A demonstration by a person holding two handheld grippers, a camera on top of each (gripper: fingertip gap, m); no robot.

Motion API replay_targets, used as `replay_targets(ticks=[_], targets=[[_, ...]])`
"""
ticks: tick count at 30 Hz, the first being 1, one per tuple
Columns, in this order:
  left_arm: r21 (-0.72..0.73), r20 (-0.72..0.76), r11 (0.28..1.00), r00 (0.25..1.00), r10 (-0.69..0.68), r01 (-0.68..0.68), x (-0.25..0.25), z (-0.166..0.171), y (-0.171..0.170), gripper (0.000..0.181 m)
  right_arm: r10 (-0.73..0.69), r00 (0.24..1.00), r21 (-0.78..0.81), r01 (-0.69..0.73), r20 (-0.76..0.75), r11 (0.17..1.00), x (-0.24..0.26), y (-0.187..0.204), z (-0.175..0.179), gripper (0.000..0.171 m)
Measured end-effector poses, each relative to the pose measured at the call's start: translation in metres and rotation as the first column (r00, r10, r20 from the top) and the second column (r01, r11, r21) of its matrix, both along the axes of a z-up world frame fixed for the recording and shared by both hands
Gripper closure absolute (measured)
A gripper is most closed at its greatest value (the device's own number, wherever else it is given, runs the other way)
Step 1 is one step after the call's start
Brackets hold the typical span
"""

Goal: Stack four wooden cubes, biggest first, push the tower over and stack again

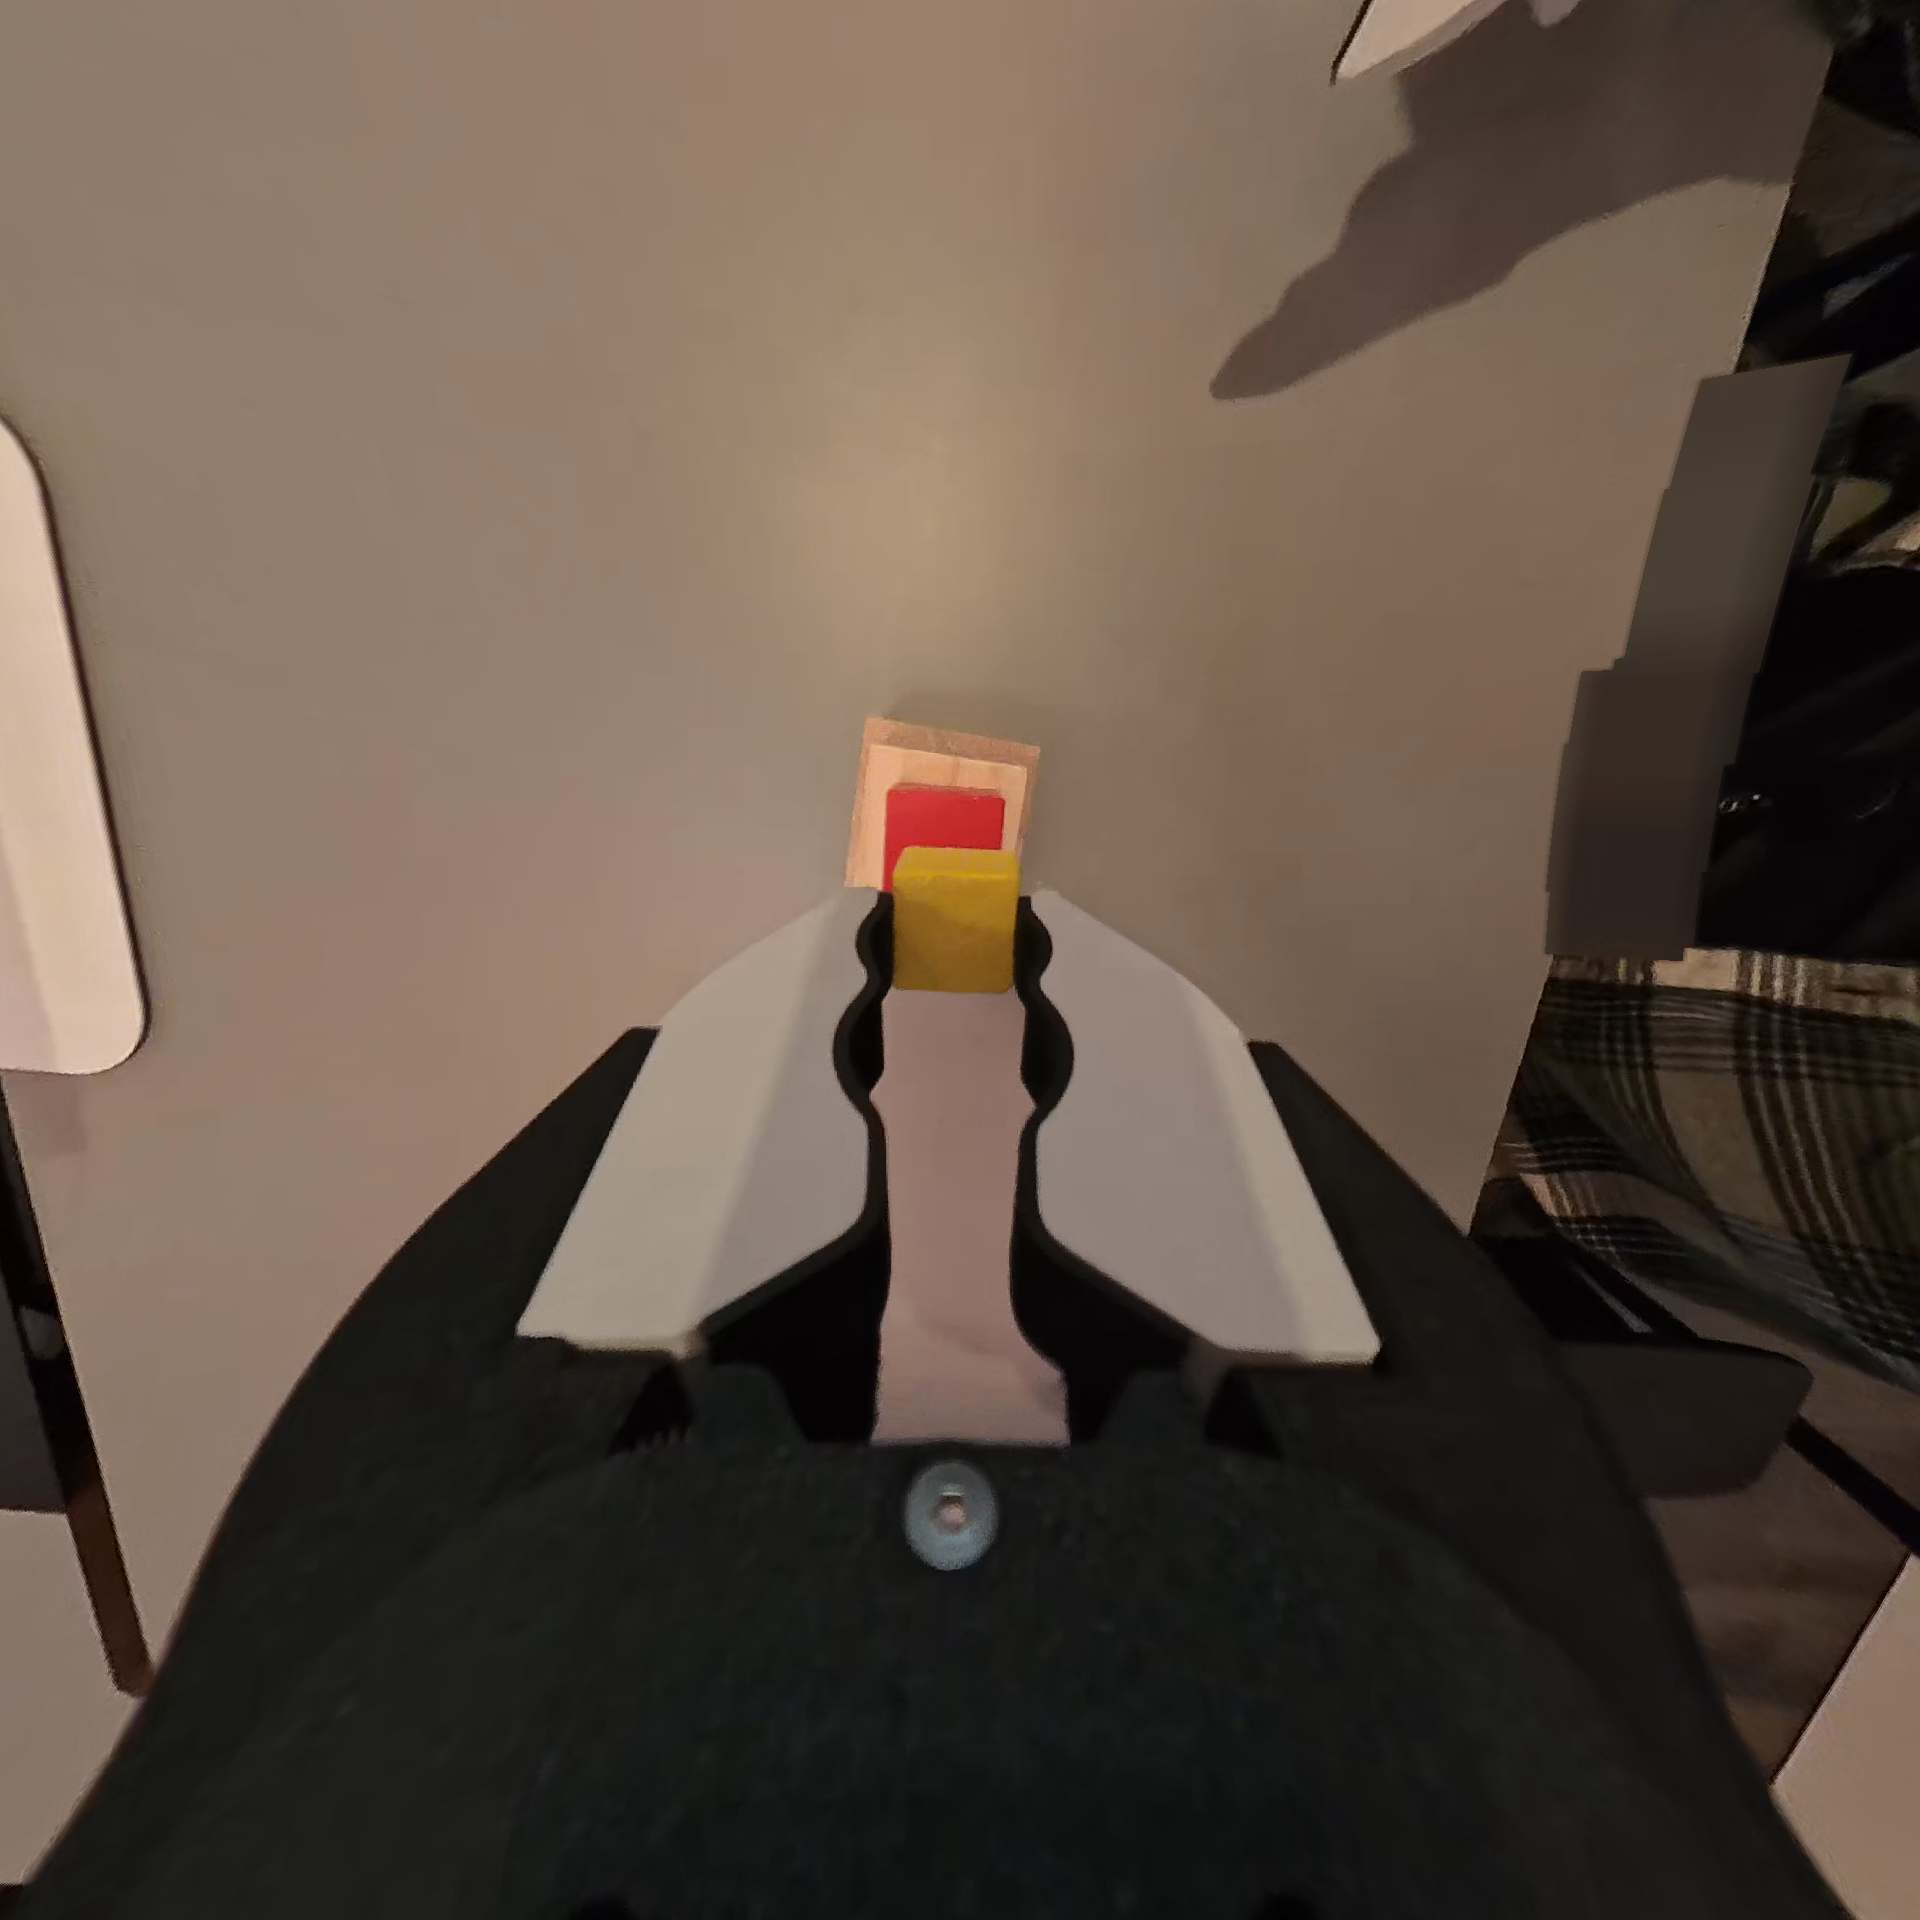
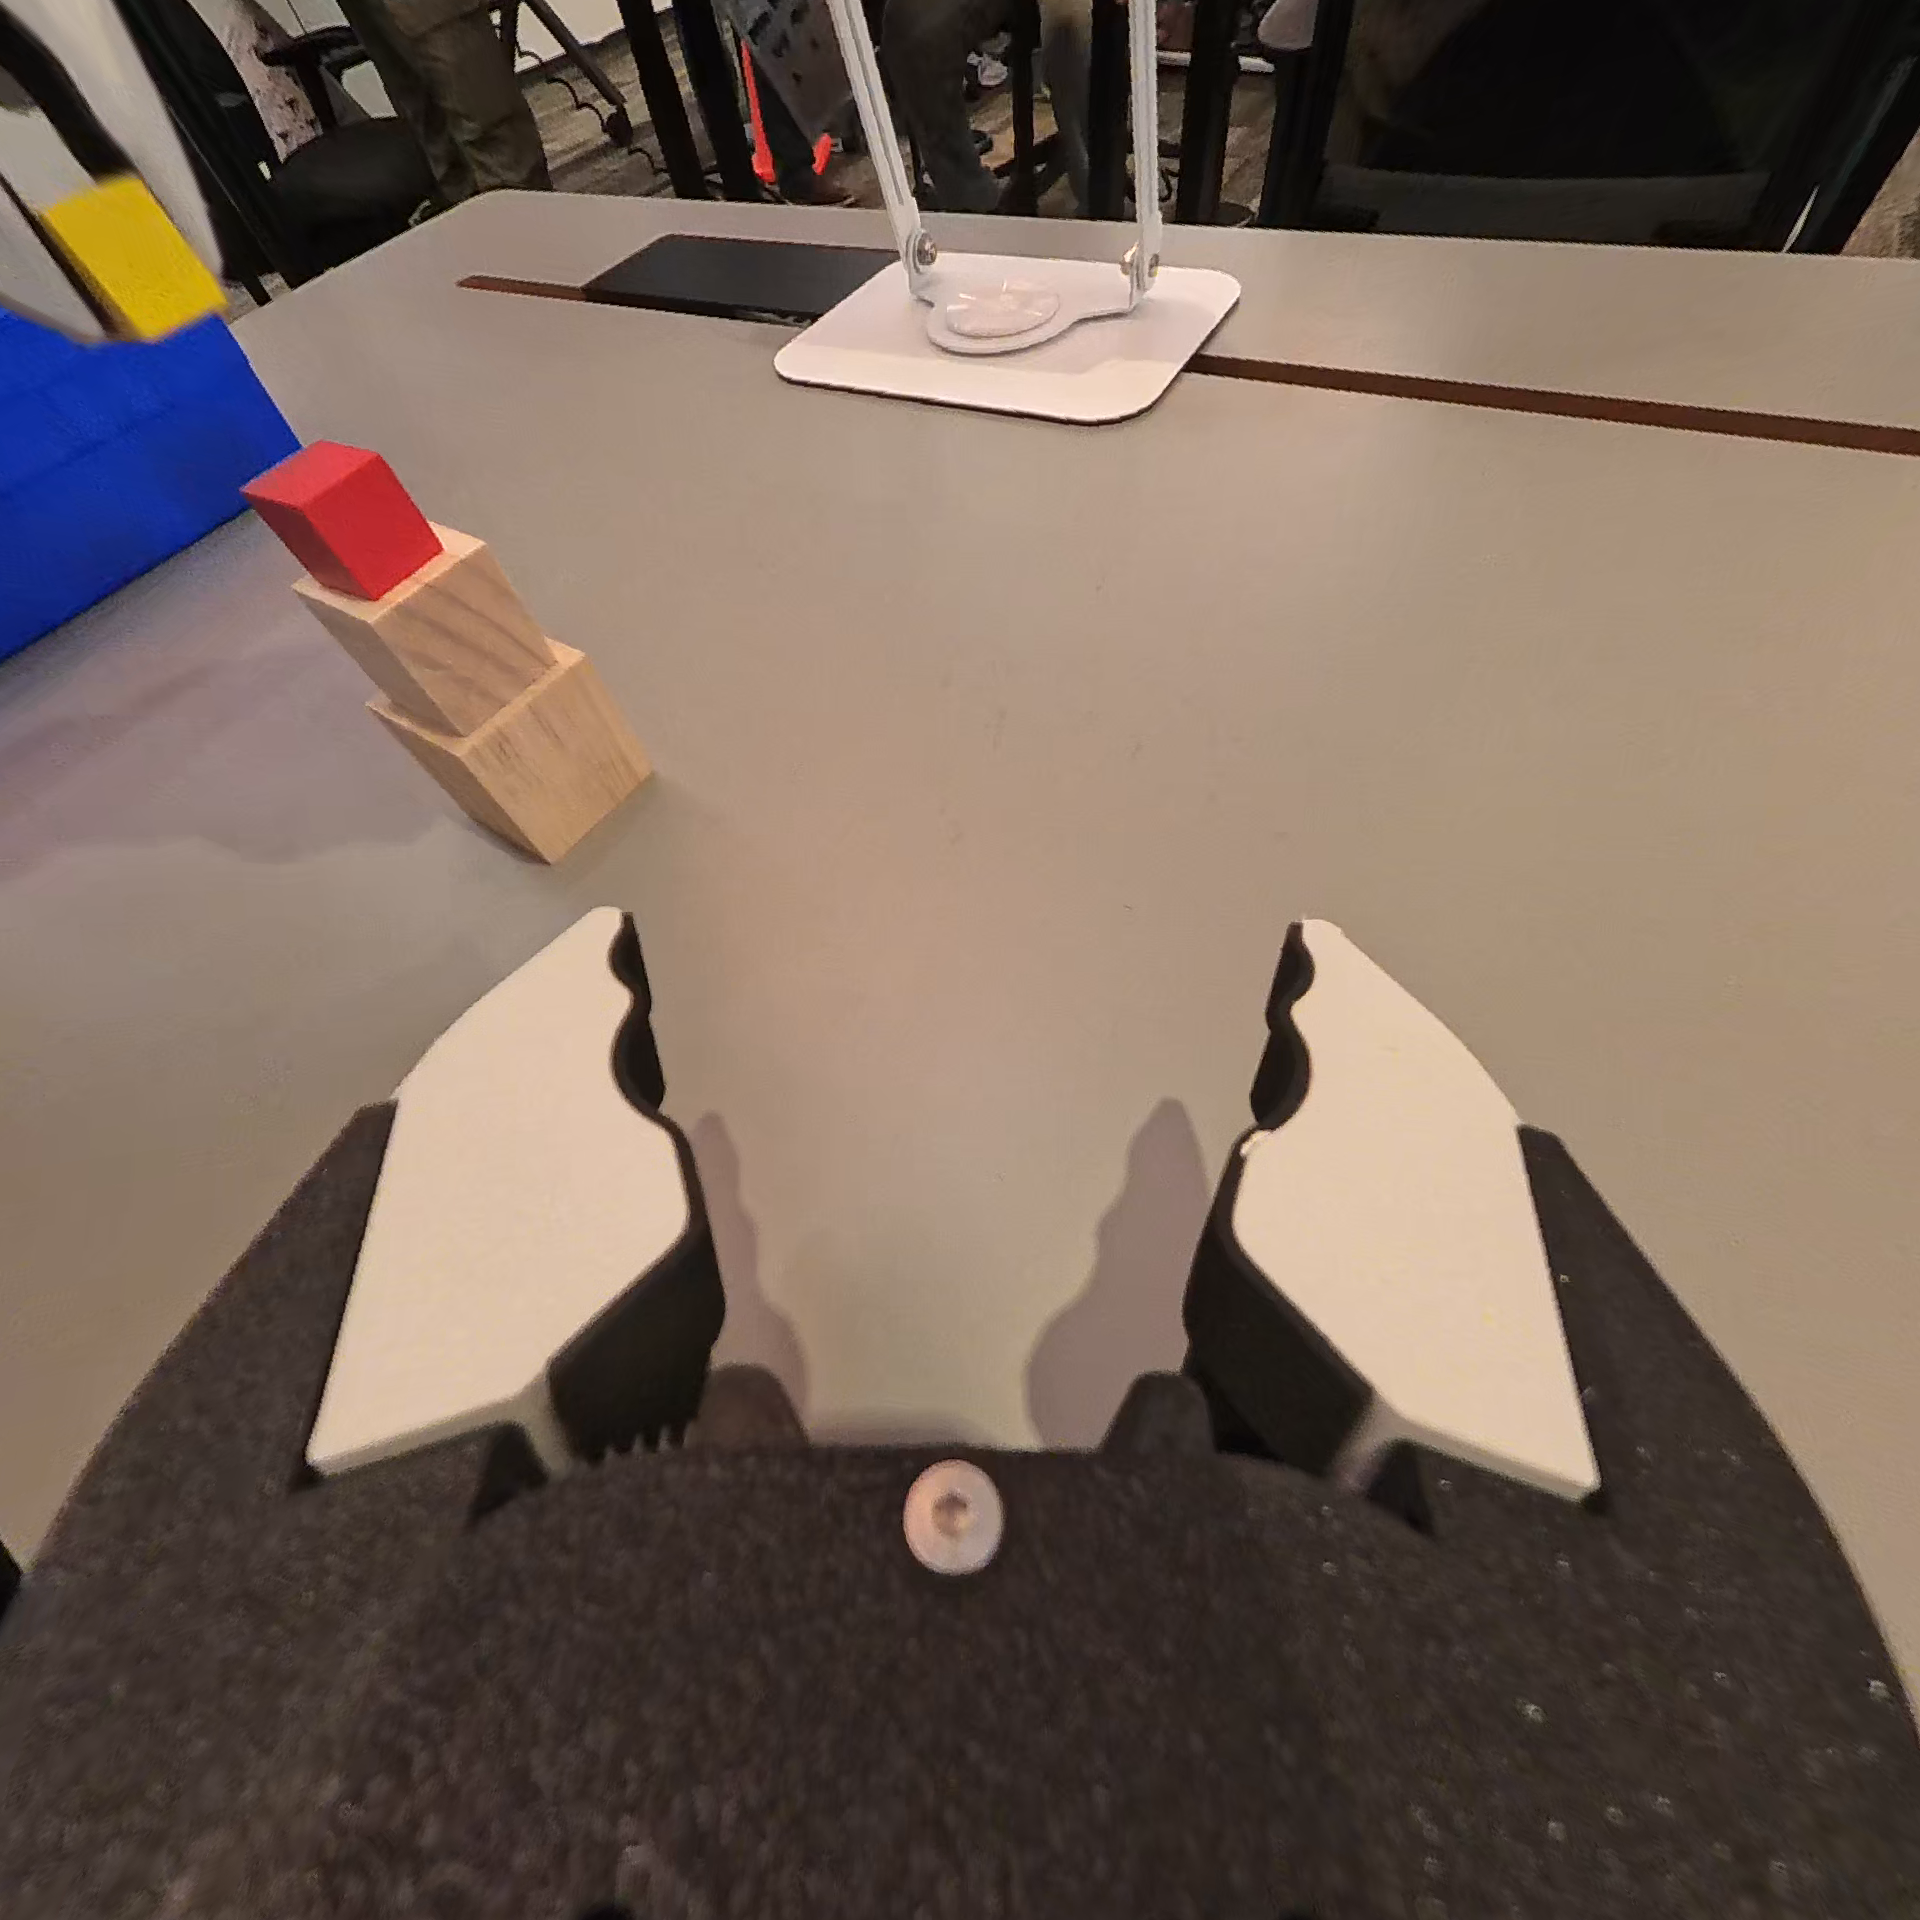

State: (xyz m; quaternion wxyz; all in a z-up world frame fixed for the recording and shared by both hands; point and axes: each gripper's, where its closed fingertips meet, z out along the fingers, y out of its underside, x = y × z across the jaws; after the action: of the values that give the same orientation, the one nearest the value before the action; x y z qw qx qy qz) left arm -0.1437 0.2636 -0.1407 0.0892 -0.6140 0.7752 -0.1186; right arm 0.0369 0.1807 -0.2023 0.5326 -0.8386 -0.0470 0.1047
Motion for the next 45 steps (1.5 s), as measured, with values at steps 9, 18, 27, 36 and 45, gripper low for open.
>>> replay_targets(ticks=[9, 18, 27, 36, 45], targets=[[0.007, -0.052, 1.0, 0.999, -0.013, 0.014, 0.003, -0.024, 0.003, 0.159, -0.003, 1.0, 0.01, 0.003, 0.0, 1.0, 0.001, -0.001, 0.004, 0.059], [-0.014, -0.032, 1.0, 0.999, -0.025, 0.024, 0.004, -0.027, 0.002, 0.159, -0.001, 1.0, 0.002, 0.001, 0.001, 1.0, 0.0, 0.0, 0.001, 0.059], [-0.013, -0.036, 1.0, 0.999, -0.013, 0.012, 0.004, -0.028, 0.003, 0.159, -0.001, 1.0, 0.002, 0.001, 0.0, 1.0, 0.0, 0.0, 0.001, 0.059], [-0.024, -0.03, 1.0, 0.999, -0.012, 0.011, 0.006, -0.028, 0.001, 0.159, -0.003, 1.0, 0.004, 0.003, -0.002, 1.0, 0.001, 0.0, 0.002, 0.059], [-0.026, -0.031, 1.0, 0.999, -0.009, 0.008, 0.006, -0.03, 0.002, 0.141, -0.003, 1.0, 0.008, 0.003, -0.002, 1.0, 0.0, -0.001, 0.003, 0.059]])
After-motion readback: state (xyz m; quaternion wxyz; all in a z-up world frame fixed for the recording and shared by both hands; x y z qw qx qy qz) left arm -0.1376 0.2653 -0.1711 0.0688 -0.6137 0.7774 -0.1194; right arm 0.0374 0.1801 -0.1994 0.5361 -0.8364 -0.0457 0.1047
